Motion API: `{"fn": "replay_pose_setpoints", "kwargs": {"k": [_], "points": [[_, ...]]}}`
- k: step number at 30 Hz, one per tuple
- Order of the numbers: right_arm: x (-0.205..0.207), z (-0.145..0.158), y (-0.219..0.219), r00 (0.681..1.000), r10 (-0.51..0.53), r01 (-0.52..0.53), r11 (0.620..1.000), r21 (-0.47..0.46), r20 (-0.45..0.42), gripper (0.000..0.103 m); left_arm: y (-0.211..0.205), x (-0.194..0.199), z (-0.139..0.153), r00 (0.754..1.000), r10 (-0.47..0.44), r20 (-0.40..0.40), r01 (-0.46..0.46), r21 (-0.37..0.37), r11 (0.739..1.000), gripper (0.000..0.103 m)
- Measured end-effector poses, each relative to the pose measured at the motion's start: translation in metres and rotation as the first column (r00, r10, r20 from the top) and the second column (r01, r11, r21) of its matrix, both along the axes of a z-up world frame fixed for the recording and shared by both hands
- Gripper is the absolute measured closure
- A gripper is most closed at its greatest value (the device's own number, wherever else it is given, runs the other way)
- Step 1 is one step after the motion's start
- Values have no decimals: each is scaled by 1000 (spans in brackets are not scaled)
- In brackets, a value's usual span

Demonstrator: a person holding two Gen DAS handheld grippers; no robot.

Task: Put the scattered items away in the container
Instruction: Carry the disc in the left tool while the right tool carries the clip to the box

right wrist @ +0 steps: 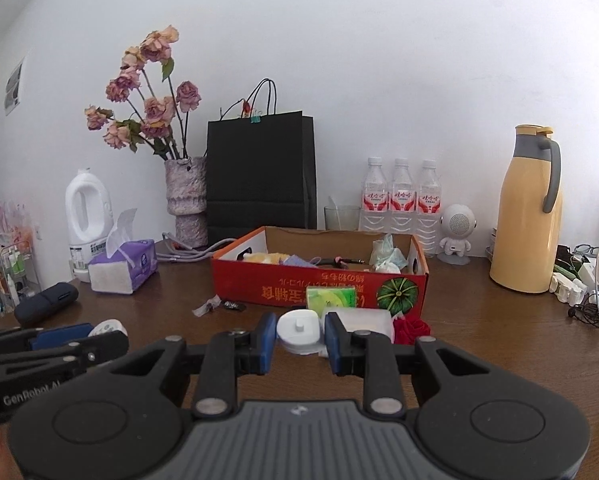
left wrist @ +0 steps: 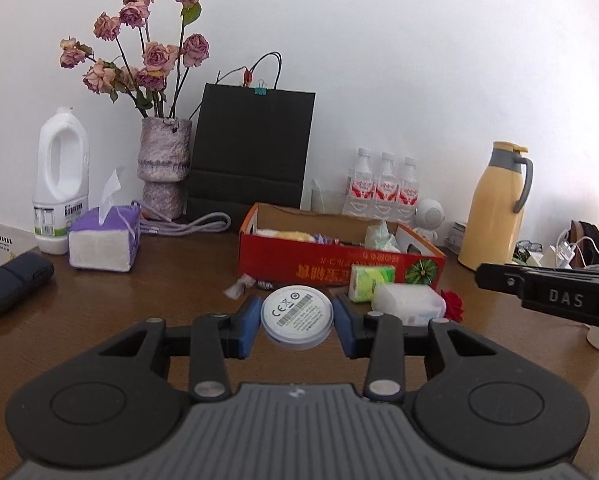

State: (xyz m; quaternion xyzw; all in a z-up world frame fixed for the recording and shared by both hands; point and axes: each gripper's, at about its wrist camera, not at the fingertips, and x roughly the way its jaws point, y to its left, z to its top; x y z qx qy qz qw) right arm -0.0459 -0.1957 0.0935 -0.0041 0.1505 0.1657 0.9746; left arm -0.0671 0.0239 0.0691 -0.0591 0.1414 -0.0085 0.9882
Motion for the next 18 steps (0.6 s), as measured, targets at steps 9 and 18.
{"fn": "replay_pose_setpoints", "kwargs": {"k": [9,18], "points": [[137,68,-15,1000,-21,21,999,37,15,78,18,174,84,994,-106,-5,106,28,994,63],[349,58,-2,919,43,-54,998,-18,-392,78,-11,364,71,960,-141,-243,168,93,981,63]]}}
